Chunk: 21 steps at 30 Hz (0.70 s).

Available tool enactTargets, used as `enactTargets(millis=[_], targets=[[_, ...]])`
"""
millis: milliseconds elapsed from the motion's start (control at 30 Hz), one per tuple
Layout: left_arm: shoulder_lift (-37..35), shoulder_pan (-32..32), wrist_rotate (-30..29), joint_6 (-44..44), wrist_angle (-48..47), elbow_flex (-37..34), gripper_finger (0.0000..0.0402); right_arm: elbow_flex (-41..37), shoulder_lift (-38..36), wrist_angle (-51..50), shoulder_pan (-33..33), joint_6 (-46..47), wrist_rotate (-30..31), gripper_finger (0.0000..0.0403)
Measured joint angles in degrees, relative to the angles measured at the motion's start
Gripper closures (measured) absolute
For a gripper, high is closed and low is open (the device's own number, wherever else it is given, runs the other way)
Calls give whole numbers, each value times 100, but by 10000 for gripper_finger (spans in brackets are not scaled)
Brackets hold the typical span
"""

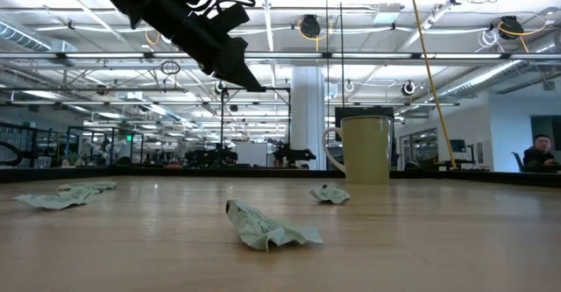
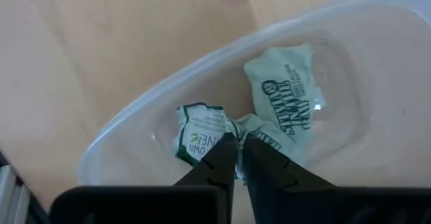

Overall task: Pick and place Stevia / Truvia into bins
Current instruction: Put the stevia packet into the transparent bin

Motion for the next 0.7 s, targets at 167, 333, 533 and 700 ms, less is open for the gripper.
enactTargets(millis=[167, 333, 533, 700], targets=[[0, 0, 2, 4, 4, 0, 321, 0, -52, 21, -2, 241, 4, 340], [0, 0, 4, 12, 96, 0, 321, 0, -350, 17, -3, 123, -3, 318], [0, 0, 8, 15, 408, 0, 321, 0, -1171, 20, -52, 383, 263, 312], [-2, 0, 244, 155, 430, 0, 321, 0, -1766, 82, -55, 135, 2201, 317]])
